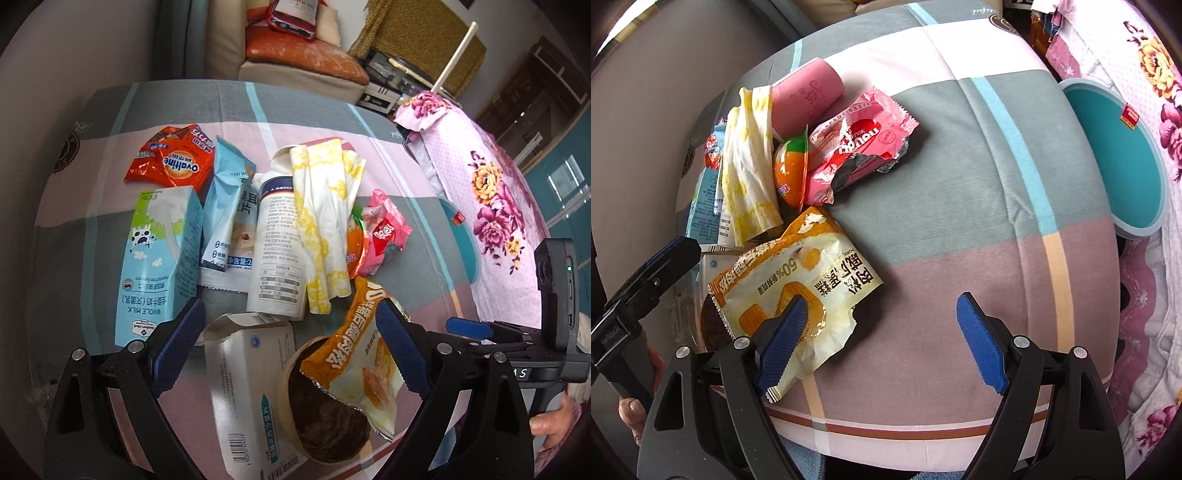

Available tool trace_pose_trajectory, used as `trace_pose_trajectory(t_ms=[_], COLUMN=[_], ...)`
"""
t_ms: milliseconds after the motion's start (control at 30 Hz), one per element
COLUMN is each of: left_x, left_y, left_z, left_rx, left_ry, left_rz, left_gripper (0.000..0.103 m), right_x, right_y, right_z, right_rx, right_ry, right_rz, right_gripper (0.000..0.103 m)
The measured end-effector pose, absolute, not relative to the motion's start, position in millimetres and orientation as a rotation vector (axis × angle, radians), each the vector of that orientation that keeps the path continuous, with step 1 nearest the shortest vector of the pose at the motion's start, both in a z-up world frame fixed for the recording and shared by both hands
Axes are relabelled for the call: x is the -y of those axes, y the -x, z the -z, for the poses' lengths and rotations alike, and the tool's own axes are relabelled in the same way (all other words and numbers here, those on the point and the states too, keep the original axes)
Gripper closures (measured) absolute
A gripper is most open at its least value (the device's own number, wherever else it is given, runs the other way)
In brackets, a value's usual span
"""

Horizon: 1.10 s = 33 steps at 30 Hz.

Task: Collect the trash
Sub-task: 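Move both tools back to the table toward the milk carton and snack bag, then grasp the whole milk carton with the left tool while the right tool grasps the yellow snack bag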

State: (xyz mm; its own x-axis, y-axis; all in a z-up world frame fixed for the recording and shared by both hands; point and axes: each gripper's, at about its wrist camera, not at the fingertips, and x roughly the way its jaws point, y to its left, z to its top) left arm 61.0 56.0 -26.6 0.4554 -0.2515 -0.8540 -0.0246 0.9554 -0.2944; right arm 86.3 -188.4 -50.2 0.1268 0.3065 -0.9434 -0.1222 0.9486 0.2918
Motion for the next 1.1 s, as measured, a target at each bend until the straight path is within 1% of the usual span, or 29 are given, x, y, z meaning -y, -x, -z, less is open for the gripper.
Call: trace_pose_trajectory(t_ms=[233, 367, 433, 567, 700, 767, 833, 933, 967, 1000, 1067, 1100], left_x=[-113, -135, -140, -142, -138, -136, -132, -128, -126, -124, -118, -117], left_y=[-59, -65, -69, -80, -86, -86, -82, -75, -74, -72, -69, -68], left_z=[29, 41, 49, 62, 72, 76, 77, 76, 76, 76, 76, 76], left_rx=[-1.065, -1.084, -1.106, -1.134, -1.139, -1.148, -1.140, -1.133, -1.134, -1.134, -1.132, -1.130], left_ry=[0.320, 0.310, 0.313, 0.301, 0.292, 0.295, 0.267, 0.269, 0.269, 0.266, 0.258, 0.259], left_rz=[0.018, -0.059, -0.071, -0.087, -0.077, -0.057, -0.058, -0.024, -0.014, -0.003, 0.009, 0.011], left_gripper=[0.010, 0.010, 0.010, 0.010, 0.010, 0.017, 0.032, 0.051, 0.051, 0.051, 0.051, 0.051], right_x=[170, 165, 161, 151, 149, 142, 137, 130, 128, 126, 120, 113], right_y=[-94, -99, -97, -94, -91, -89, -87, -88, -87, -85, -84, -83], right_z=[55, 60, 64, 70, 77, 83, 84, 83, 82, 83, 81, 81], right_rx=[-1.396, -1.407, -1.420, -1.445, -1.485, -1.499, -1.487, -1.459, -1.445, -1.437, -1.423, -1.419], right_ry=[-0.134, -0.132, -0.135, -0.141, -0.234, -0.267, -0.269, -0.291, -0.300, -0.304, -0.318, -0.320], right_rz=[-0.293, -0.296, -0.304, -0.309, -0.328, -0.331, -0.326, -0.330, -0.325, -0.327, -0.374, -0.390], right_gripper=[0.024, 0.023, 0.019, 0.019, 0.019, 0.019, 0.018, 0.018, 0.018, 0.021, 0.048, 0.051])
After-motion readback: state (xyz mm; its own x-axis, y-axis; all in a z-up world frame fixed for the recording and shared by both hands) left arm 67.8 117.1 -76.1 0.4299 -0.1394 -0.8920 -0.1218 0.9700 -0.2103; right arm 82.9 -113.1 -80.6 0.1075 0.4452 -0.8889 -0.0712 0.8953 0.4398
